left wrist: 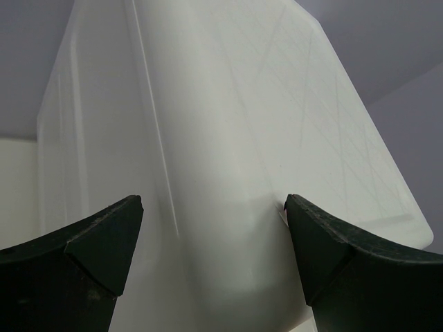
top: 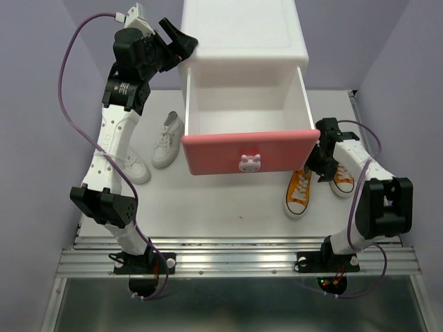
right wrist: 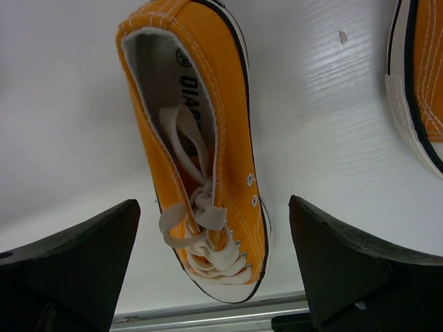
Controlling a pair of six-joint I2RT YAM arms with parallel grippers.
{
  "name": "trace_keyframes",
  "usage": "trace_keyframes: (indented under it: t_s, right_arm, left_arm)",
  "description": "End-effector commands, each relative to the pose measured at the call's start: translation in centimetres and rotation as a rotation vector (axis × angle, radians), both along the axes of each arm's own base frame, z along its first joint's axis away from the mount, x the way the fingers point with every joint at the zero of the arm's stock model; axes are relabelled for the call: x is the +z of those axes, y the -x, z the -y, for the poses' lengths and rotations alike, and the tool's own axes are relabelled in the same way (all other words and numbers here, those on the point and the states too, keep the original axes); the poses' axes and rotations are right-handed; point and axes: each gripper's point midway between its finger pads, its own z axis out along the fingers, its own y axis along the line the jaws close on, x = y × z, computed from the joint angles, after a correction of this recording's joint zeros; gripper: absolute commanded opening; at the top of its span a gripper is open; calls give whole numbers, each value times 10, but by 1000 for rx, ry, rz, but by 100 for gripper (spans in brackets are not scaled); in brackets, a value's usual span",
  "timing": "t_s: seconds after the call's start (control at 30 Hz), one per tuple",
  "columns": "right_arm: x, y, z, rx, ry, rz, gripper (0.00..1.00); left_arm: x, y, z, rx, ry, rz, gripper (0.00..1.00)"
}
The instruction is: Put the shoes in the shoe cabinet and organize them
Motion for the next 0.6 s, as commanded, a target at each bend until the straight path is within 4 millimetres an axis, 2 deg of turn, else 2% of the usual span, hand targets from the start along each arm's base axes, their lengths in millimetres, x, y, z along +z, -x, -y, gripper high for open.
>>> trace_keyframes:
  t_s: [0.0,0.1,0.33,0.37,0.43,0.47,0.57]
  right_arm:
    - [1,-14,3,27,7,54,90]
    - [-9,-6,1,32,-2,23,87]
    - [-27,9,-2,23,-28,-10,68]
    - [-28,10,-3,26,-28,-16,63]
    - [-29,12,-2,27,-26,-24,46]
    - [-26,10,-2,29,-26,-13,34]
    - [-10,-2,1,36,-8,44,16]
  left_arm:
    - [-140,2,-27,56,-222,-418,94]
    - [-141,2,-26,59,-217,-421,94]
    - [-141,0,-27,61,-219,-418,94]
    - [-142,0,-27,61,-220,-421,94]
    - [-141,0,-27,63,-220,-421,94]
    - [-141,0,-27,63,-220,-421,94]
    - [-140,1,-27,60,-219,-420,94]
